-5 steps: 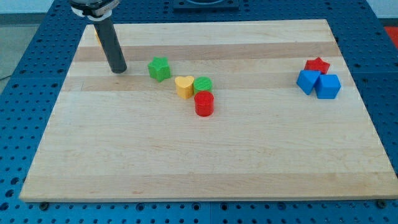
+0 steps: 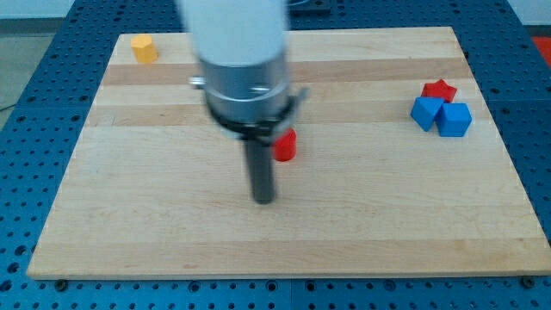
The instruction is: Move your arm to the left of the red circle
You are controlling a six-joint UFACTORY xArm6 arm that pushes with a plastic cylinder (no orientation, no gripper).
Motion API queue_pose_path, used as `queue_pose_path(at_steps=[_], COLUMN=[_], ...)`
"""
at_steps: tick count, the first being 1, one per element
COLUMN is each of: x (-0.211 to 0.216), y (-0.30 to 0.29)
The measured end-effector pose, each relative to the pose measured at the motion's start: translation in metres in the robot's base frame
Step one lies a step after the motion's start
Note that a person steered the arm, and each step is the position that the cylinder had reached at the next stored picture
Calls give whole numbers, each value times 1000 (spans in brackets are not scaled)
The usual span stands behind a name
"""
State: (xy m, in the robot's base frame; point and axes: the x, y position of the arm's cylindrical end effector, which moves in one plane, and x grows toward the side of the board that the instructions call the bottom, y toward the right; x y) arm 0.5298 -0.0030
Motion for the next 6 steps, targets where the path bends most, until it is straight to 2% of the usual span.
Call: queue_pose_path(at_steps=[1,2,3,4,5,6], x=[-7,-19,-4,-10,-41,-75], y=[60,41,12,-58,-68,-54])
